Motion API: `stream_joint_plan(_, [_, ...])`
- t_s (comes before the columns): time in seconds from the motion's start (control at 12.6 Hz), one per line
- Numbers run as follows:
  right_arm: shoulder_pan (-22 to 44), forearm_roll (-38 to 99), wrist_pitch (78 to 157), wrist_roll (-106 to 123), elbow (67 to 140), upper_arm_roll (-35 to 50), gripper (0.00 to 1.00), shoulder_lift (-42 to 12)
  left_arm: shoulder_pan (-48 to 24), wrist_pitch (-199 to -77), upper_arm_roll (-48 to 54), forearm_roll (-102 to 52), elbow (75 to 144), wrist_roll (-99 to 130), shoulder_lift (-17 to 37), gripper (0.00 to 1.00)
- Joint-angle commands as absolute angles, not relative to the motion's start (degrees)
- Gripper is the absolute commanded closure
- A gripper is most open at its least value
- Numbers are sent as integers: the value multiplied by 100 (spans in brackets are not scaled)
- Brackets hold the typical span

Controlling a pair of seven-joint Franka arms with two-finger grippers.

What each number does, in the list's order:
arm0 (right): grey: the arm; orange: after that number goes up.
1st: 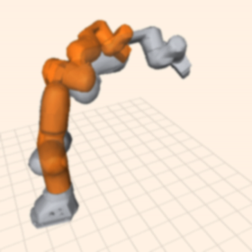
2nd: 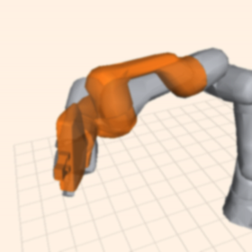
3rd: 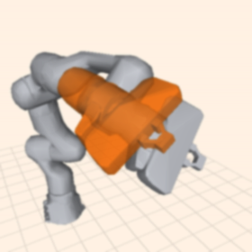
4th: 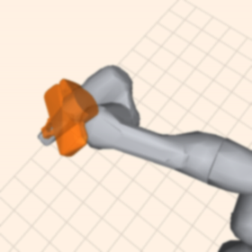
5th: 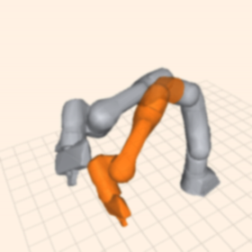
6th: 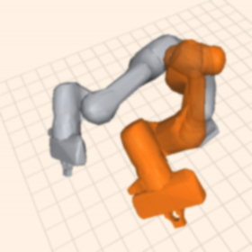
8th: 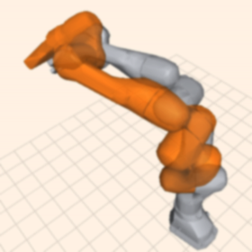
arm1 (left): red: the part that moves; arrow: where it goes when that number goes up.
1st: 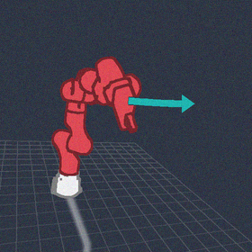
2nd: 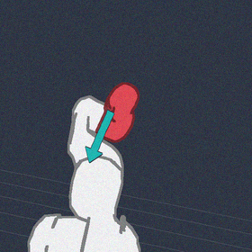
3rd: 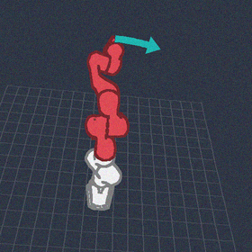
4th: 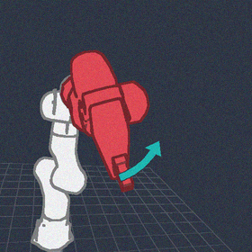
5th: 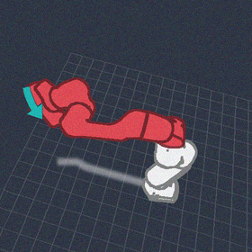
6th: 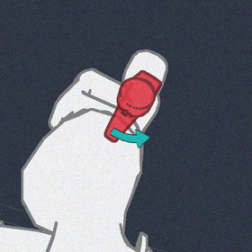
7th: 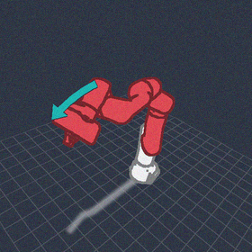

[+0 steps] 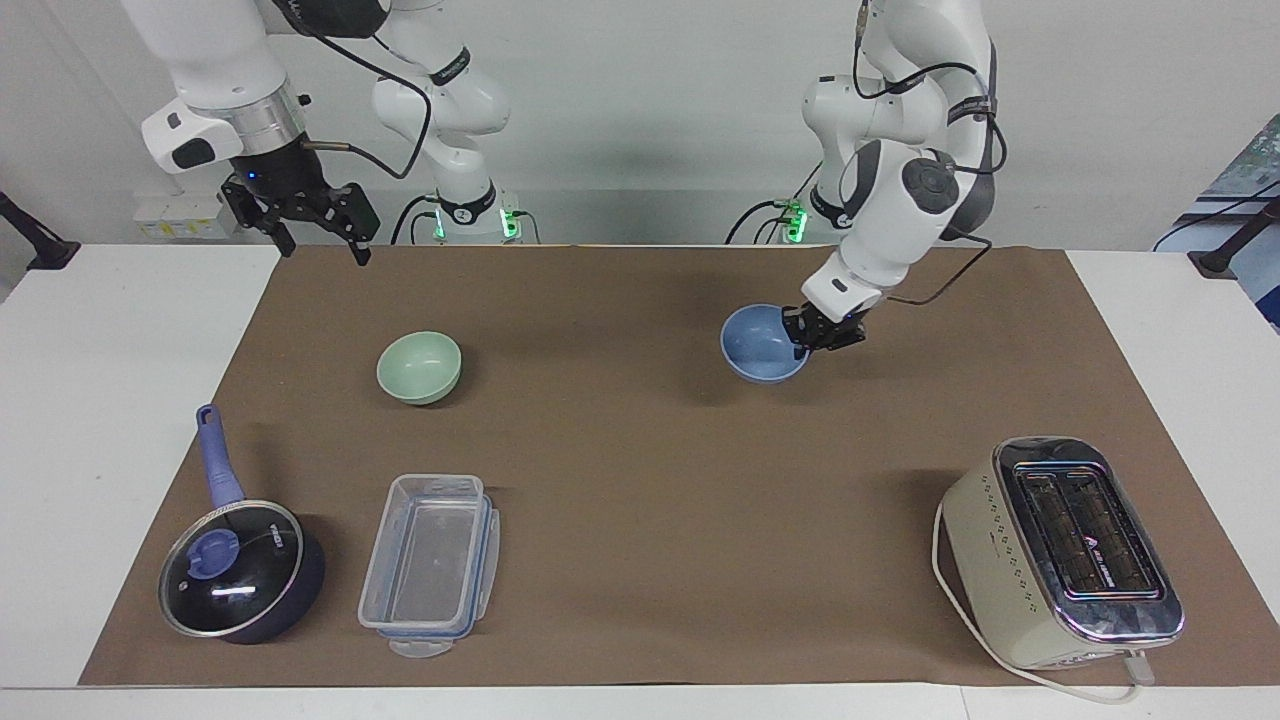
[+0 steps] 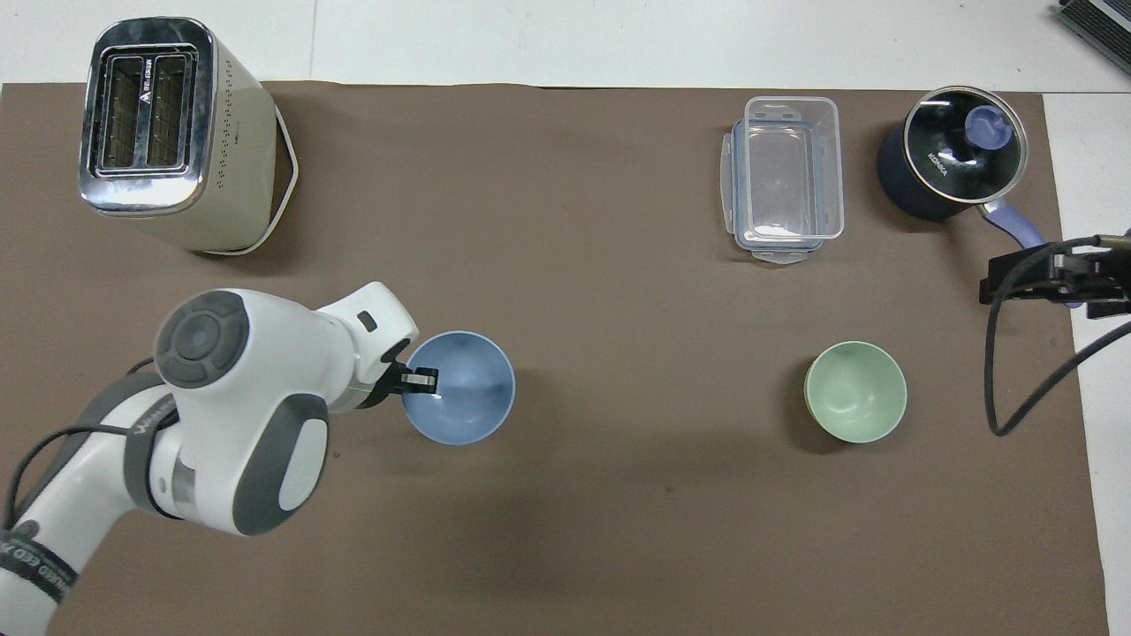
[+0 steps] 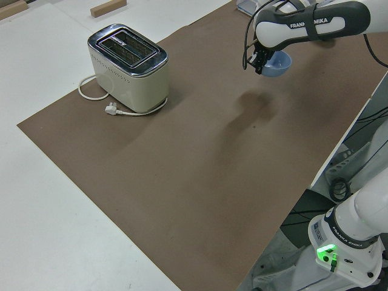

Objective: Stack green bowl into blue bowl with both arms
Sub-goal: 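Slide the blue bowl with the left gripper toward the table center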

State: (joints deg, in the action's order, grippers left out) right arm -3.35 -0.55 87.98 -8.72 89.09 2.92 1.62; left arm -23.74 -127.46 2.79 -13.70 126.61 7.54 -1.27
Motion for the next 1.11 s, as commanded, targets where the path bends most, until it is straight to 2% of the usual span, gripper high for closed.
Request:
stream_joint_plan(0.0, [-378, -9, 8895, -967, 9097, 299, 0, 308, -2925, -13270, 185, -1468, 13156, 844, -255, 100])
stream_joint_plan(0.48, [-378, -9, 8895, -932, 9105, 299, 0, 308, -3708, -14316, 185, -1477, 13544, 905, 236, 100])
stream_joint_plan(0.56, [-378, 0, 8895, -932, 9105, 299, 0, 308, -3752, -14552, 185, -1468, 13605, 905, 316, 89])
stream_joint_plan(0.63, [-378, -9, 8895, -932, 9105, 299, 0, 308, -3753, -14607, 185, -1468, 13588, 897, 377, 36])
stream_joint_plan(0.71, [-378, -9, 8895, -932, 9105, 299, 0, 308, -3718, -14581, 176, -1468, 13536, 853, 387, 4])
stream_joint_plan(0.79, [-378, -9, 8895, -932, 9105, 299, 0, 308, -3648, -14538, 158, -1468, 13483, 826, 335, 0])
stream_joint_plan(0.87, [-378, -9, 8903, -923, 9105, 299, 0, 308, -3491, -14189, 141, -1468, 13361, 870, 256, 0])
stream_joint_plan(1.03, [-378, -9, 8903, -914, 9105, 299, 0, 308, -3052, -13241, 141, -1459, 12748, 826, 228, 0])
